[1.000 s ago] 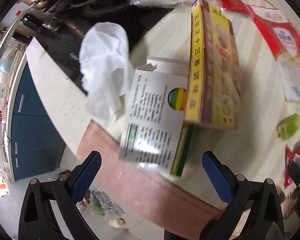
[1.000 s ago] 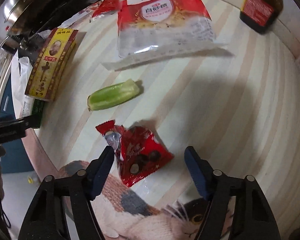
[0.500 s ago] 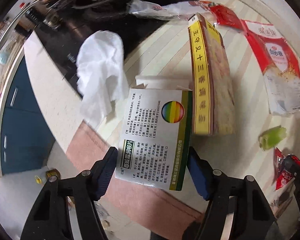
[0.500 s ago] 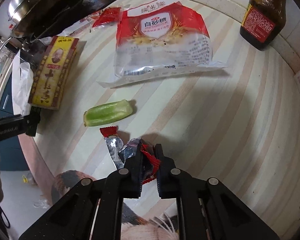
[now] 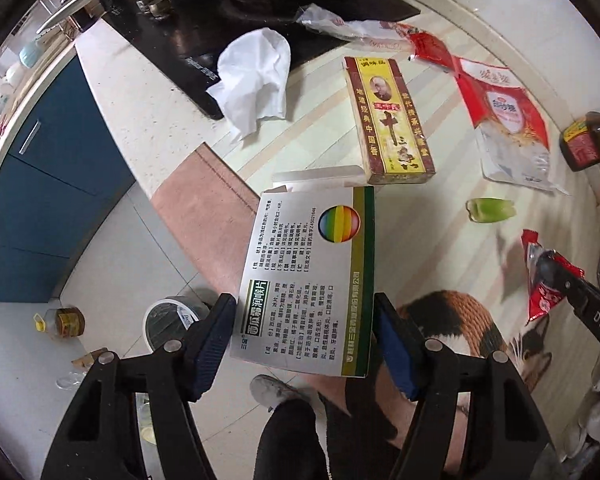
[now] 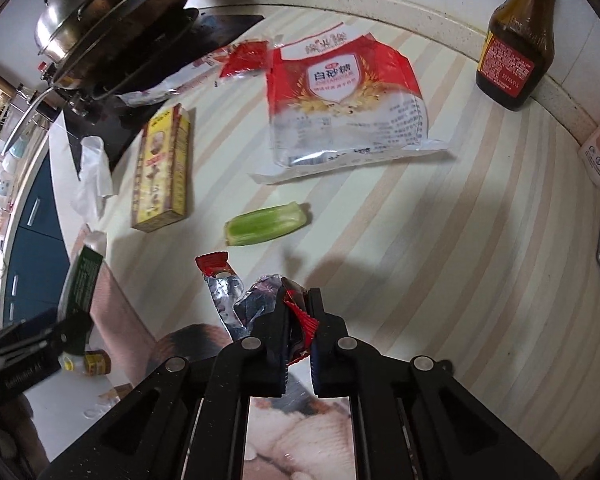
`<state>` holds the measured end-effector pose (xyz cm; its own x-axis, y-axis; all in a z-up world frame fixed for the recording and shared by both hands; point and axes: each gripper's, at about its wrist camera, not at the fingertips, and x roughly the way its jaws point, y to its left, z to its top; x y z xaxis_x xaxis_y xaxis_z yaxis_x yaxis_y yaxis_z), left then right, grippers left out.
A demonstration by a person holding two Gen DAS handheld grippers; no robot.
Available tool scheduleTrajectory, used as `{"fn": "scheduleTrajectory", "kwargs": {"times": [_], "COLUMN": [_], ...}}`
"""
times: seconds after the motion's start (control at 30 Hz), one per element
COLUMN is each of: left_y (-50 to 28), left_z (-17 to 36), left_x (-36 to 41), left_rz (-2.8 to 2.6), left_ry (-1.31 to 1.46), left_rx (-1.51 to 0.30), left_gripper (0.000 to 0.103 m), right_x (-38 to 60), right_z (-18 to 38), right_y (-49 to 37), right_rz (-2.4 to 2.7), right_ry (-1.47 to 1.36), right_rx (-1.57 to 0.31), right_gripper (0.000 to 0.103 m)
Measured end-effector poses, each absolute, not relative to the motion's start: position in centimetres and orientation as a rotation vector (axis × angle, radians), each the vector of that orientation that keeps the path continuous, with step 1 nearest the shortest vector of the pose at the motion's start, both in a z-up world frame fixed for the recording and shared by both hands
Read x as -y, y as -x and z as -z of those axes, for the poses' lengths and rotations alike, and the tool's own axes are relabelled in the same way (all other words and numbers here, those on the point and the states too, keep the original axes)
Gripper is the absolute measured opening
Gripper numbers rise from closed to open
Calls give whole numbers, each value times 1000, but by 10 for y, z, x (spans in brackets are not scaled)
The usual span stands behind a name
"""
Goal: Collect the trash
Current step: 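Carry both items to the bin and open both tools over it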
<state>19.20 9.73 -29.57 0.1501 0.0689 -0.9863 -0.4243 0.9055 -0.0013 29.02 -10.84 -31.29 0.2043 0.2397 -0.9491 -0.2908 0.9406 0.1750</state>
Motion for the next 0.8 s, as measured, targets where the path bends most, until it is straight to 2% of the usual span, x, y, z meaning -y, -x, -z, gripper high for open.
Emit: {"fn": "scheduleTrajectory", "kwargs": {"times": [0.53, 0.8], "left_y": [-113, -24], "left_z": [219, 233], "left_x": [-175, -246], "left_rz": [-502, -644], "left_ry": [389, 545], "left_rx": [-1143, -1109], "left_gripper": [66, 66], "right_x": [31, -72], "right_z": [253, 266], "right_y": [-237, -175], "right_rz": [-524, -710], "right_ry": [51, 166], "right_rx": [-1204, -1224], "right_gripper": [7, 7]}}
